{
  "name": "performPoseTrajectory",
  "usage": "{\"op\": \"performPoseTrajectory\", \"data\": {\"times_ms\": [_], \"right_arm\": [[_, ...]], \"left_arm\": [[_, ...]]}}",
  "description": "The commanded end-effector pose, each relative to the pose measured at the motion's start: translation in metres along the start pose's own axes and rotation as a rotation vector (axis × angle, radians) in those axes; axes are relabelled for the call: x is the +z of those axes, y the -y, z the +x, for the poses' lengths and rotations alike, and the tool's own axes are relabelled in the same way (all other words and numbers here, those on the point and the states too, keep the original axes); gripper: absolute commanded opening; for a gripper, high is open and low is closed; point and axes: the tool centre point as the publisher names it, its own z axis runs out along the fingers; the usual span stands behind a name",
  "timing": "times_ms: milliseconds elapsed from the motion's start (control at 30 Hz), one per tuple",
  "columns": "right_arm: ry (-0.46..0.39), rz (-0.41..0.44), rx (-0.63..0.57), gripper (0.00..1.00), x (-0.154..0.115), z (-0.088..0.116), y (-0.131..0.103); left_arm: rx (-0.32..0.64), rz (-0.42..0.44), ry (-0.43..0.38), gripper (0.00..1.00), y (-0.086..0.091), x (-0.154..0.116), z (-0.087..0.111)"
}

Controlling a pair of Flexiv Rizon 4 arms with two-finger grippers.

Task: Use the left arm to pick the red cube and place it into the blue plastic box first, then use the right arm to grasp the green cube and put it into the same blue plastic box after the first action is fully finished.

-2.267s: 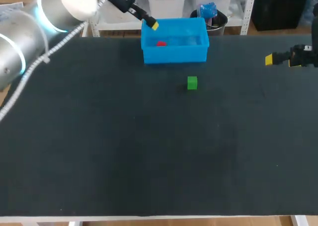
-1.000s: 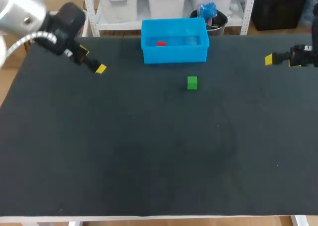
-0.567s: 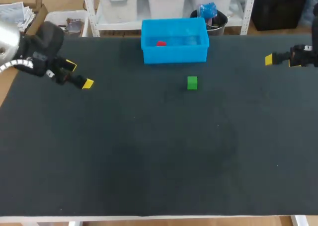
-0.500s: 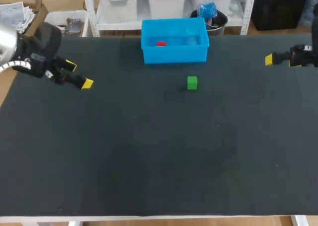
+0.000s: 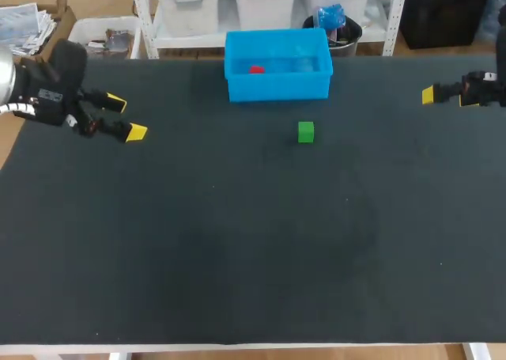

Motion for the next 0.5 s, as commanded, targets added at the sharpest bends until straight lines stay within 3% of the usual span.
{"op": "performPoseTrajectory", "data": {"times_ms": [33,267,500], "right_arm": [[-0.001,0.001,0.0,1.0,0.001,0.0,0.0],[-0.02,0.026,-0.011,1.0,0.005,-0.006,-0.003],[-0.107,0.088,-0.078,1.0,0.036,-0.022,-0.042]], "left_arm": [[0.002,0.007,0.003,1.0,-0.003,0.002,0.0],[0.002,0.007,0.003,1.0,-0.003,0.002,0.0],[0.002,0.007,0.003,1.0,-0.003,0.002,0.0]]}}
